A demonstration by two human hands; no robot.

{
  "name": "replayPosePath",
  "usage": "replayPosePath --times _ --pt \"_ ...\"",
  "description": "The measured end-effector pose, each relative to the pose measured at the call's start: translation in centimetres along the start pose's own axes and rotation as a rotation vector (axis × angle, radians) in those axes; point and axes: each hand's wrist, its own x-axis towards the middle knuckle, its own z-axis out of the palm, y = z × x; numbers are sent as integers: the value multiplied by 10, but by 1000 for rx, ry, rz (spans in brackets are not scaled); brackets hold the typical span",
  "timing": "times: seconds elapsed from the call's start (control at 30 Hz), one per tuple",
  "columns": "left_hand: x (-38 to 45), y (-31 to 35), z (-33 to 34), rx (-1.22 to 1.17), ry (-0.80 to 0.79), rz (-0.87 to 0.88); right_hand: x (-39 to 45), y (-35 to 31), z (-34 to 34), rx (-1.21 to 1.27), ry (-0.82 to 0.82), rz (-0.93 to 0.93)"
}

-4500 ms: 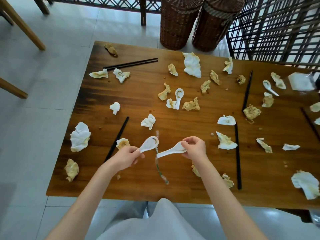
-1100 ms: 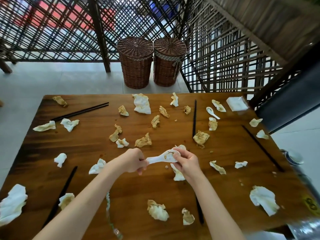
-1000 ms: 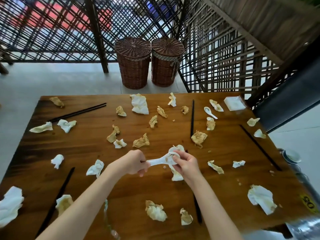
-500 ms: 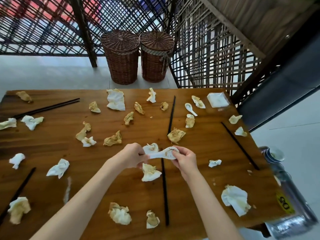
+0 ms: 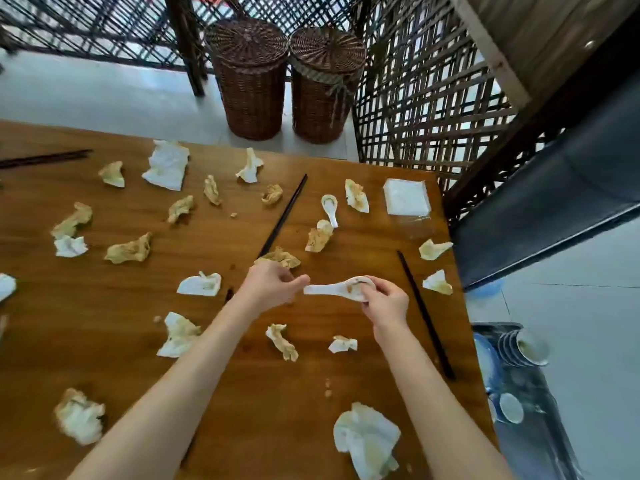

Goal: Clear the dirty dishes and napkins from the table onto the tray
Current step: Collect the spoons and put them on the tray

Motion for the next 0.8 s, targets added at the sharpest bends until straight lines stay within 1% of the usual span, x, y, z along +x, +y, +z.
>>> replayPosePath --times 0.1,0.17,0.3,0.47,0.63,0.8 --pt "25 25 20 -123 42 -129 28 -1 -16 9 18 36" --pt "45 39 27 -159 75 -196 44 -1 -23 -4 32 55" --pt "91 59 37 -275 105 -231 71 2 -38 11 25 104" --pt "133 76 52 -355 171 -311 97 5 -48 51 8 135" --pt "156 83 67 -454 219 -423 111 2 -54 67 -5 133" --pt "163 88 72 -463 272 -442 117 0 -56 81 -6 141"
